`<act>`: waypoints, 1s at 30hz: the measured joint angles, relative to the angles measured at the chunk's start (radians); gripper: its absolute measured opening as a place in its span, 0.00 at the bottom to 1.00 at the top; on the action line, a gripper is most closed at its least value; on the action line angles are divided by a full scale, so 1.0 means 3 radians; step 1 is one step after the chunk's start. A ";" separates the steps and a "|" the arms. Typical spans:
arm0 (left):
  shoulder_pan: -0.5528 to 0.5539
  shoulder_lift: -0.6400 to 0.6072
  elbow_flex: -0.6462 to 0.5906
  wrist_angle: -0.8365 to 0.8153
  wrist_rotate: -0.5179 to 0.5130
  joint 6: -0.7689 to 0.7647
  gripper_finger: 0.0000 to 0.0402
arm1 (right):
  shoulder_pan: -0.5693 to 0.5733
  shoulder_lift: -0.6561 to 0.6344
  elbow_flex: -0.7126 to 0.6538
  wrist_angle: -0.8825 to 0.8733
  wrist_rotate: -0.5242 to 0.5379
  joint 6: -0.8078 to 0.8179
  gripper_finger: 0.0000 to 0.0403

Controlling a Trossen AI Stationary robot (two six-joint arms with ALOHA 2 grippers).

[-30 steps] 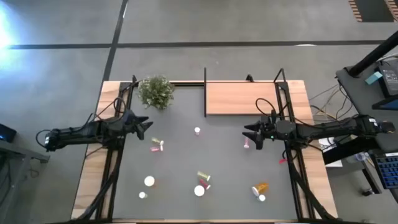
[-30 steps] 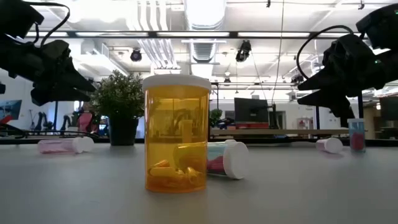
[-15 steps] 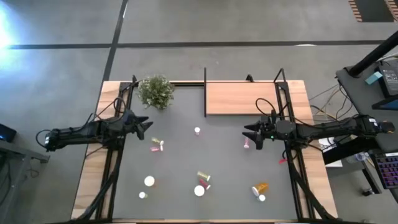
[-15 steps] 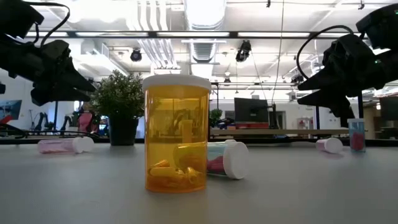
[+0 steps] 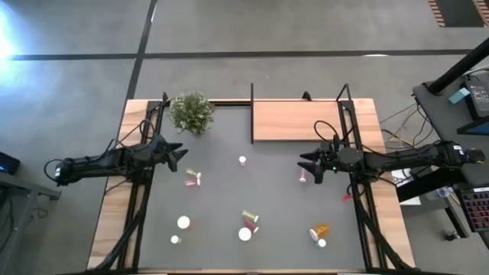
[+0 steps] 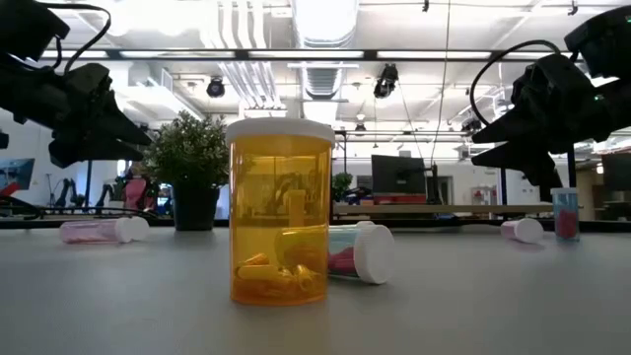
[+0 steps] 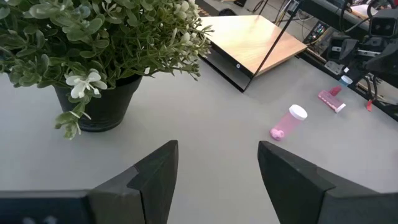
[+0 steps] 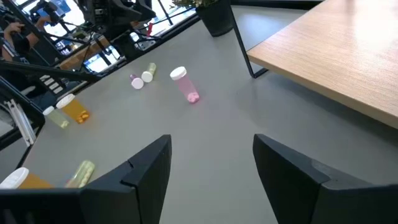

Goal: Pick and place medicine bottles onto shelf by color

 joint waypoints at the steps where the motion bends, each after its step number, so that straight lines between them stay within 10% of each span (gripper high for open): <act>1: 0.0000 0.0000 0.0000 0.0000 0.0000 0.0000 0.51 | 0.0000 0.0000 0.0001 -0.0001 0.0000 0.0000 0.54; 30: 0.0000 0.0000 0.0000 -0.0001 0.0000 0.0000 0.51 | 0.0001 0.0000 0.0000 0.0127 0.0003 0.0000 0.54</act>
